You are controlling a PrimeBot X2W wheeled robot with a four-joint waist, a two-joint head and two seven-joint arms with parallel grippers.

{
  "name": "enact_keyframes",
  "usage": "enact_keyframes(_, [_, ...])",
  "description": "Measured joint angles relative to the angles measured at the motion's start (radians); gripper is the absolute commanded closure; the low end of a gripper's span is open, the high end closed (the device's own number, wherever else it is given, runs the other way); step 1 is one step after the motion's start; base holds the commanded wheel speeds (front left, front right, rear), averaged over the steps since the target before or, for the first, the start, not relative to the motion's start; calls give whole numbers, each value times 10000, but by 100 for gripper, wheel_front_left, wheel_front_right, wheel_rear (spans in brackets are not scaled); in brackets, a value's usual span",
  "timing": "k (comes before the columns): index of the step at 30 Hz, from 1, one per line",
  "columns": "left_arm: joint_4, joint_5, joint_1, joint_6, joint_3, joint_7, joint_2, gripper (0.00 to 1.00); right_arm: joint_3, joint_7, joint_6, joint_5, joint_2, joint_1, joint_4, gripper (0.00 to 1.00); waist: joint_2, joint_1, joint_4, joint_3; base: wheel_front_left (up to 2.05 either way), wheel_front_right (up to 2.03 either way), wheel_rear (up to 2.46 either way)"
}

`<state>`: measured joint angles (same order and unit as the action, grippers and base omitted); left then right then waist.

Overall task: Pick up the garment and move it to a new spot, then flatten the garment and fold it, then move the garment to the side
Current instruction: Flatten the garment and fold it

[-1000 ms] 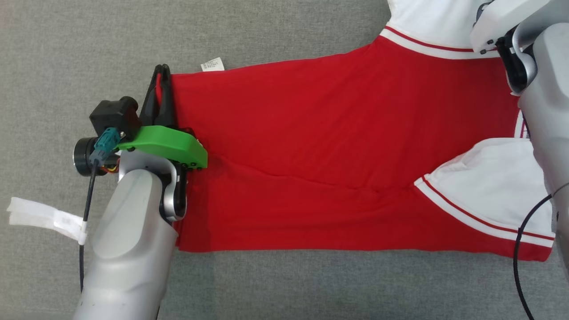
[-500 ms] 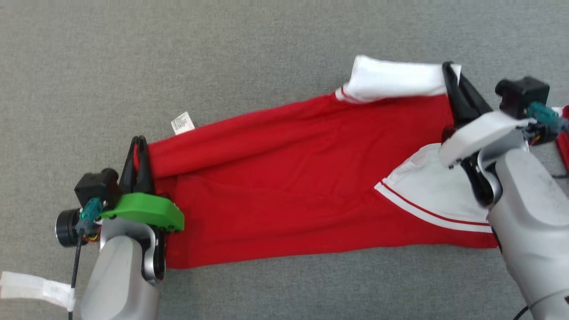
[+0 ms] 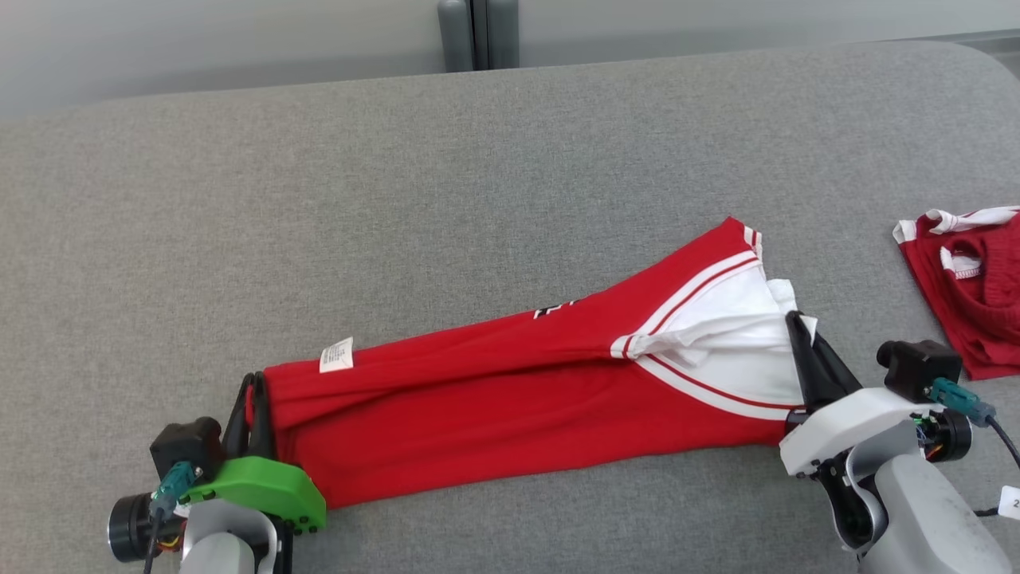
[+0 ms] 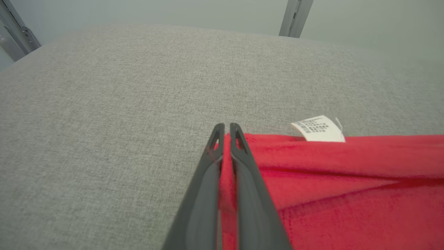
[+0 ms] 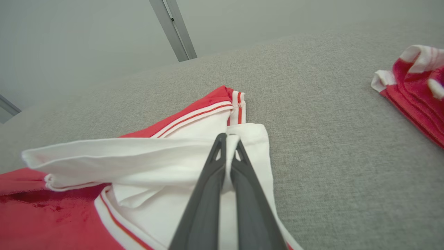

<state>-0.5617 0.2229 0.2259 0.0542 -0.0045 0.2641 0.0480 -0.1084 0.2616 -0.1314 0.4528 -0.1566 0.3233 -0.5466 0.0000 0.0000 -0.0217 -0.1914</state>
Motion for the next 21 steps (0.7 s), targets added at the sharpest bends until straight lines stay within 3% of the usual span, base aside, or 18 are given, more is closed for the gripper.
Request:
enact_keyframes(1, [4, -25, -110, 2, -6, 0, 0, 100, 77, 2, 0, -58, 48, -126, 23, 100, 0, 0, 15, 71, 0, 0, 0])
enact_keyframes(2, [19, -40, -222, 4, -29, 0, -2, 69, 178, 0, 0, -104, 109, -245, 25, 100, 0, 0, 26, 135, 0, 0, 0])
enact_keyframes(3, [56, -31, -336, 4, -48, 0, -2, 23, 288, 2, 0, -173, 157, -321, 21, 99, 0, 0, 33, 184, 0, 0, 0])
enact_keyframes(4, [69, 50, -468, -4, -88, 0, -2, 0, 382, 0, 0, -270, 182, -403, -17, 56, 0, 0, 39, 242, 0, 0, 0])
enact_keyframes(5, [113, 148, -610, -36, -107, 0, -4, 0, 433, 2, 0, -332, 209, -464, -50, 0, 0, 0, 43, 292, 0, 0, 0])
enact_keyframes(10, [1108, -217, -1225, -652, -305, 2, 19, 0, 840, 2, 0, -389, 510, -593, 19, 0, 0, 0, 23, 492, 0, 0, 0])
enact_keyframes(13, [1553, 121, -1825, -1003, -520, 0, 0, 0, 1193, 2, 2, -546, 621, -818, 56, 0, 0, 0, -20, 630, 0, 0, 0])
enact_keyframes(21, [1856, 514, -2196, -1338, -1124, 0, 2, 0, 1350, 0, 2, -1547, 779, -894, -274, 0, 0, -1, -265, 861, 0, 0, 0])
